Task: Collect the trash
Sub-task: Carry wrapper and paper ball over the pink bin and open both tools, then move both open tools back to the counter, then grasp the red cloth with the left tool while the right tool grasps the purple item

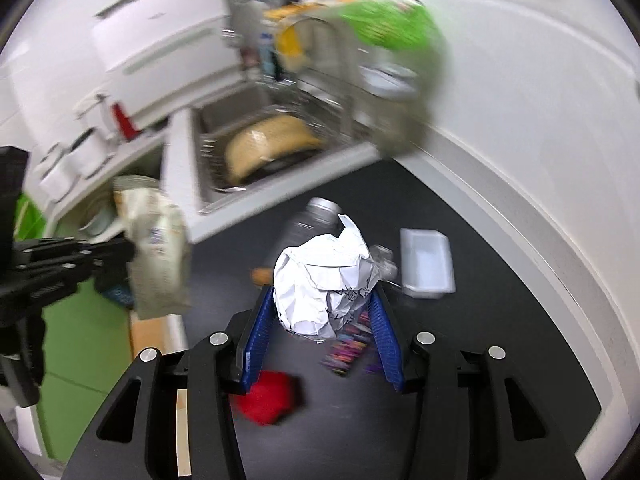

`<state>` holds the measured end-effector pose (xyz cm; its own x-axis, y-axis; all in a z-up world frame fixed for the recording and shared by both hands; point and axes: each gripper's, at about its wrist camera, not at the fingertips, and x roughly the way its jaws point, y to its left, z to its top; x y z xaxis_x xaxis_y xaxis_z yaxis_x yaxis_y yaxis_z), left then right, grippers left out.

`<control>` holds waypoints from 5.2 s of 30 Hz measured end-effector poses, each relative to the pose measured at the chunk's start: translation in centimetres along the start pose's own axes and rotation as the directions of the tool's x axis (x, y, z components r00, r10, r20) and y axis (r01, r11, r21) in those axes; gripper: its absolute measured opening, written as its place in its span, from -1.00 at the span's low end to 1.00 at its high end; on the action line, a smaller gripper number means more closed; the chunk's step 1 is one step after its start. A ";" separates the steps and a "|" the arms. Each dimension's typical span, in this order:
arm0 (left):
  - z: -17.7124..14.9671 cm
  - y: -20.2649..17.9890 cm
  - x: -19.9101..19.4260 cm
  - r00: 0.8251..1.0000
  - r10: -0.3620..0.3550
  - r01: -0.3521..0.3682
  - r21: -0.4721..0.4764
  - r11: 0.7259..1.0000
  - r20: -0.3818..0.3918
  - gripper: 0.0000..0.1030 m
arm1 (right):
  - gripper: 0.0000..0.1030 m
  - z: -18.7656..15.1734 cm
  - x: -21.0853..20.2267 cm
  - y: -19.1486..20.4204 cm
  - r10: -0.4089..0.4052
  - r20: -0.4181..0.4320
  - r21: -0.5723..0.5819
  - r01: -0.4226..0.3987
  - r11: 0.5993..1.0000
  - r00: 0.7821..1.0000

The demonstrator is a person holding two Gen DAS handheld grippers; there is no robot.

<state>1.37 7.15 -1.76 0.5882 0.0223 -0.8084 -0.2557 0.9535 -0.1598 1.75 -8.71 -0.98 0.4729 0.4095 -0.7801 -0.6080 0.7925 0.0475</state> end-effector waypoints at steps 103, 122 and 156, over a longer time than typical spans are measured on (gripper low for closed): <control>-17.3 21.8 -5.3 0.978 0.182 -0.129 -0.400 0.907 0.098 0.95 | 0.88 -4.1 10.5 23.4 0.209 -0.116 -0.211 -0.230 0.950 0.971; -5.1 -0.7 0.1 0.992 -0.091 0.086 0.061 0.994 0.084 0.95 | 0.88 -6.9 0.4 -1.8 -0.146 -0.006 0.142 0.146 0.979 0.989; -8.3 -9.5 15.4 0.962 -0.049 0.075 0.086 0.994 -0.270 -0.15 | -0.29 -7.9 11.5 -11.1 -0.026 -0.231 0.028 0.034 0.999 0.972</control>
<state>6.52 -4.03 -17.41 0.3709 -0.1065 -0.9226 -0.1443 0.9747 -0.1705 8.90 -16.36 -15.42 0.3284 0.2727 -0.9043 -0.5735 0.8183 0.0385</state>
